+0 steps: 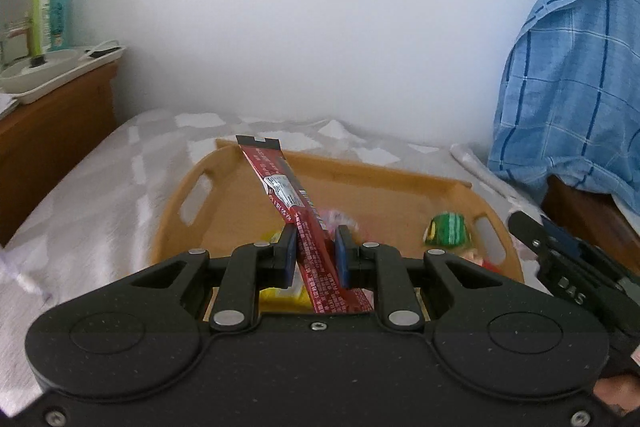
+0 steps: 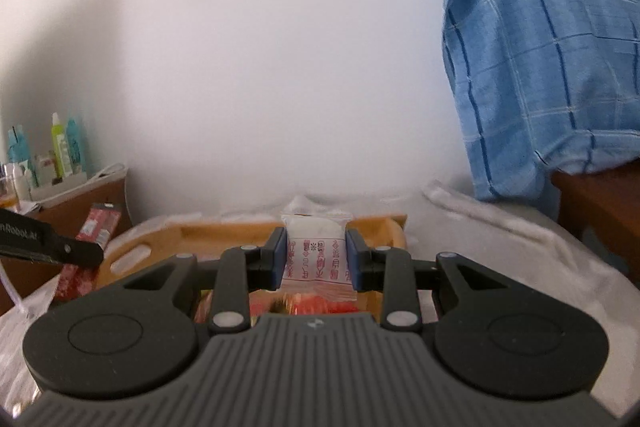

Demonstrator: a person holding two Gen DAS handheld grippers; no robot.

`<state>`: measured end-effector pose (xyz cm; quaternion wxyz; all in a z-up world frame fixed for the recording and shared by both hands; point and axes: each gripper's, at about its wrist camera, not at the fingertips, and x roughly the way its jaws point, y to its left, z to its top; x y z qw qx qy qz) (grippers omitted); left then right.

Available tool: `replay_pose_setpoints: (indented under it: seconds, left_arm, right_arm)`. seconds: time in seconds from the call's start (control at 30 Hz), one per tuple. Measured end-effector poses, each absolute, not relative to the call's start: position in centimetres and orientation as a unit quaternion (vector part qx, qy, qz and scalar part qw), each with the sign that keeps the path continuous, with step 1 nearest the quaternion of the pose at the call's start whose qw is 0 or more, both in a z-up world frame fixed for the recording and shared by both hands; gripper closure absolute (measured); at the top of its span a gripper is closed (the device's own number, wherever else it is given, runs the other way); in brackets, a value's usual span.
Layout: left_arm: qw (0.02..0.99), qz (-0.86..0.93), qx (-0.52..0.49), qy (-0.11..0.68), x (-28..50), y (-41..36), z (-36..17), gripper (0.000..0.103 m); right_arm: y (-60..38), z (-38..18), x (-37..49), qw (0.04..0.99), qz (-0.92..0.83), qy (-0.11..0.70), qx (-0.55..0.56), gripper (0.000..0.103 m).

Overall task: Organize snacks
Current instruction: 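Carry the red stick bar and white packet over the wooden tray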

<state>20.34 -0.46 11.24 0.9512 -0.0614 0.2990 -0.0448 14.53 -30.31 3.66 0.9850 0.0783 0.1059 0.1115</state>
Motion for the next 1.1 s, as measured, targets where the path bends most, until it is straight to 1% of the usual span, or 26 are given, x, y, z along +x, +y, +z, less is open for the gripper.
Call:
replay_pose_setpoints:
  seconds: [0.27, 0.5, 0.7, 0.87, 1.1]
  left_arm:
    - [0.946, -0.071, -0.056, 0.313, 27.7, -3.8, 10.4, 0.084]
    - [0.940, -0.077, -0.042, 0.329, 32.6, -6.7, 8.7, 0.084]
    - [0.936, -0.076, -0.024, 0.342, 34.2, -8.7, 6.8, 0.084]
    - [0.933, -0.076, -0.018, 0.352, 34.8, -9.4, 5.7, 0.084]
    - [0.930, -0.070, -0.007, 0.361, 35.1, -9.6, 4.7, 0.084]
  right_arm:
    - [-30.1, 3.5, 22.2, 0.979, 0.111, 0.141, 0.099, 0.067]
    - [-31.3, 2.7, 26.4, 0.974, 0.085, 0.170, 0.119, 0.067]
    - [-32.4, 2.1, 28.1, 0.965, 0.069, 0.203, 0.149, 0.067]
    - [-31.4, 1.6, 28.5, 0.965, 0.073, 0.215, 0.130, 0.067]
    - [-31.4, 1.5, 28.7, 0.962, 0.077, 0.225, 0.137, 0.067]
